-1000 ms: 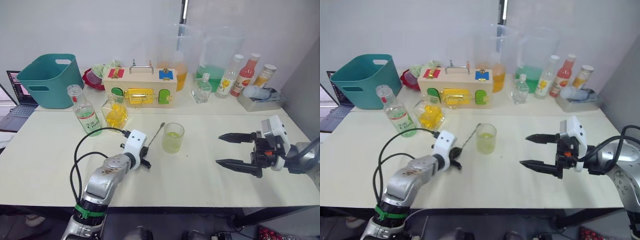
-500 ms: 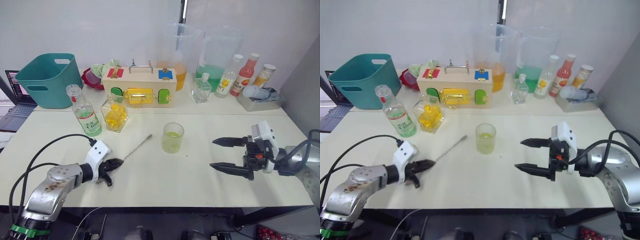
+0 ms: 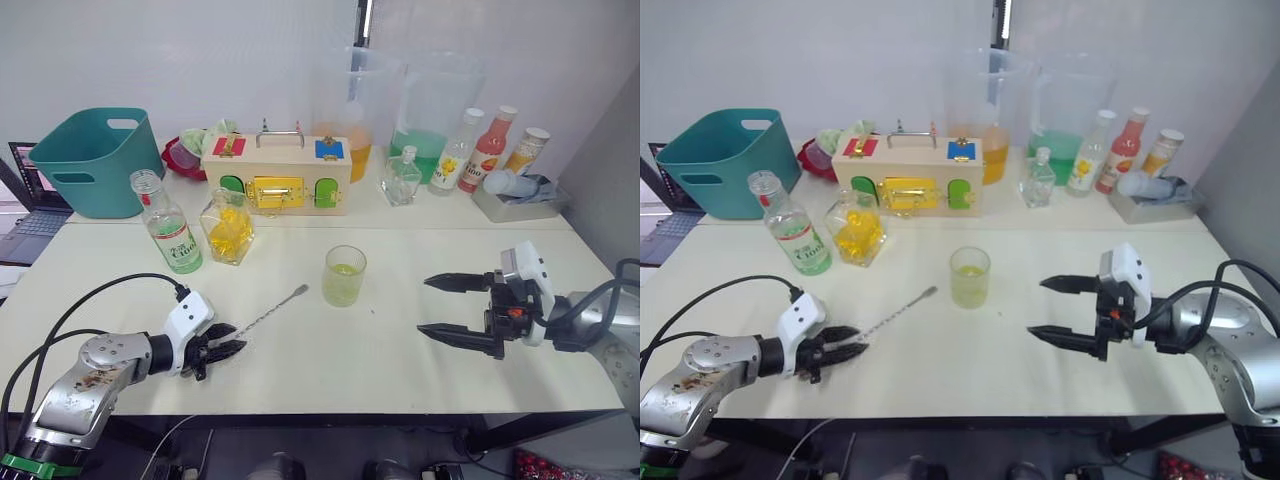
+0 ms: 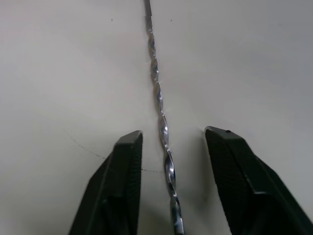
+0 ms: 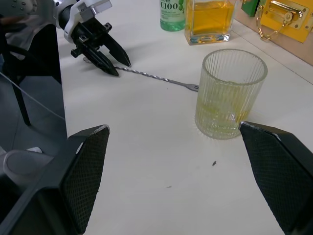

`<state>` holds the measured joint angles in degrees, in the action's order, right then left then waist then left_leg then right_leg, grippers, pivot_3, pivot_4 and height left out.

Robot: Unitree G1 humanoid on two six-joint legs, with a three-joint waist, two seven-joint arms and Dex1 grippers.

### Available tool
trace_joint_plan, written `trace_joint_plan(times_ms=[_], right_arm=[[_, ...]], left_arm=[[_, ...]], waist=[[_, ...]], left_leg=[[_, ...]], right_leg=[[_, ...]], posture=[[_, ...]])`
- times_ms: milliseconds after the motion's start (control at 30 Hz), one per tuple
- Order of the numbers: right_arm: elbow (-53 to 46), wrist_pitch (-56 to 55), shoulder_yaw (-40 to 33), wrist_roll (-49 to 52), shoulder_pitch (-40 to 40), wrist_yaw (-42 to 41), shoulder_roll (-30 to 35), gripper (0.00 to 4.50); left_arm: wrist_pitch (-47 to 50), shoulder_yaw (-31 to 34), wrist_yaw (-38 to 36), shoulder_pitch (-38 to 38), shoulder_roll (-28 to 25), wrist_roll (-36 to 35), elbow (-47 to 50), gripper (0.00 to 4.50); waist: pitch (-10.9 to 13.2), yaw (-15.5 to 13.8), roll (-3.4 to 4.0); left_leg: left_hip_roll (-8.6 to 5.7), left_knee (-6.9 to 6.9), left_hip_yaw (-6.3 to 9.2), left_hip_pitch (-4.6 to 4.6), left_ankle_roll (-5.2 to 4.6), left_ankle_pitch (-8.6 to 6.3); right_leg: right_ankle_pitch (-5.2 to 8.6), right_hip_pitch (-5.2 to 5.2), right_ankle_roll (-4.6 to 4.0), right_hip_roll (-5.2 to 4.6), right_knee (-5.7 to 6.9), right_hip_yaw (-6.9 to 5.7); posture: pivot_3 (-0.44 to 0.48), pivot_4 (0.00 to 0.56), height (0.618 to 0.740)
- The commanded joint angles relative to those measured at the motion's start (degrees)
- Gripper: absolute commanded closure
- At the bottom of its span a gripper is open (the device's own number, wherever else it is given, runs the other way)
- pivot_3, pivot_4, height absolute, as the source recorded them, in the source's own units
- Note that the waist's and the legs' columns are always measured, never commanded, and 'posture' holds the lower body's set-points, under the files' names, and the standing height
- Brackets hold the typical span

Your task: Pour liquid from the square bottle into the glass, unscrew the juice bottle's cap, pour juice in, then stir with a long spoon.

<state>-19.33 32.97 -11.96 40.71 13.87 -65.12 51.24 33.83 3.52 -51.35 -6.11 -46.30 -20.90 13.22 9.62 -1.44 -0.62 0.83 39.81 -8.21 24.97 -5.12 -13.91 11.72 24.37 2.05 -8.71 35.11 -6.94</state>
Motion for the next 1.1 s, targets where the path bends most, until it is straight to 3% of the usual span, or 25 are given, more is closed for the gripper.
trace_joint_plan(times_ms=[33,167,400,567,767,1000,1100], right_arm=[[-1.68,0.11,-1.14,1.18,1.47,0.79,0.01,0.00],[-1.57,-0.41,-0.33,0.47,2.14,1.21,-0.15,0.00],[-1.88,-0.15,-0.03,0.58,3.14,3.33,-1.54,0.00],[-2.04,-0.20,0.38,-0.19,3.37,3.63,-1.42,0.00],[-2.30,-0.31,0.42,-0.32,2.98,3.72,-1.05,0.00],[-0.87,-1.34,1.72,-3.36,4.86,5.21,-1.48,0.00],[1.59,-0.15,2.73,-4.67,7.61,6.79,-2.02,0.00]], left_arm=[[4.23,0.30,0.74,-0.48,-1.69,-0.20,0.91,1.18],[6.50,-1.39,1.20,-0.89,-3.94,1.12,2.22,1.18],[15.50,-7.54,6.66,-4.59,-3.29,3.96,6.02,1.18],[19.13,-11.17,7.79,-4.87,-4.00,5.06,8.58,2.65],[24.57,-10.36,10.97,-6.31,-2.91,4.01,11.08,4.47],[25.82,-6.27,10.89,-8.46,-3.26,1.94,10.51,4.47],[23.71,-0.18,11.57,-13.36,-1.83,0.50,4.87,4.47]], waist=[[0.00,0.00,0.00],[0.00,0.17,0.01],[-0.04,-0.33,0.08],[-0.09,-0.70,0.16],[-0.11,-0.69,0.20],[-0.11,-0.65,0.21],[-0.07,-0.68,0.16]], left_leg=[[0.00,0.00,-0.01,0.00,0.00,0.00],[0.01,0.00,-0.01,0.00,0.00,0.00],[-0.01,-0.01,0.00,-0.01,0.02,0.02],[-0.01,-0.02,-0.01,-0.22,0.00,0.00],[-0.01,-0.03,-0.02,-0.23,-0.01,-0.01],[0.00,-0.03,-0.04,-0.22,-0.01,0.00],[0.00,-0.03,-0.04,-0.21,0.01,0.01]], right_leg=[[0.00,-0.01,0.00,0.00,0.01,0.01],[0.00,-0.01,0.00,0.04,0.01,0.02],[0.01,-0.07,0.00,0.07,0.01,0.02],[0.02,-0.06,0.00,0.08,-0.03,0.04],[0.02,-0.09,0.00,0.08,-0.02,0.07],[0.02,-0.09,0.00,0.09,-0.01,0.07],[0.03,-0.09,-0.01,0.12,0.03,0.07]], posture=[[0.000,0.150,0.733],[0.000,0.150,0.733],[0.000,0.150,0.733],[0.000,0.150,0.733],[0.000,0.150,0.733],[0.000,0.150,0.733],[0.000,0.150,0.733]])
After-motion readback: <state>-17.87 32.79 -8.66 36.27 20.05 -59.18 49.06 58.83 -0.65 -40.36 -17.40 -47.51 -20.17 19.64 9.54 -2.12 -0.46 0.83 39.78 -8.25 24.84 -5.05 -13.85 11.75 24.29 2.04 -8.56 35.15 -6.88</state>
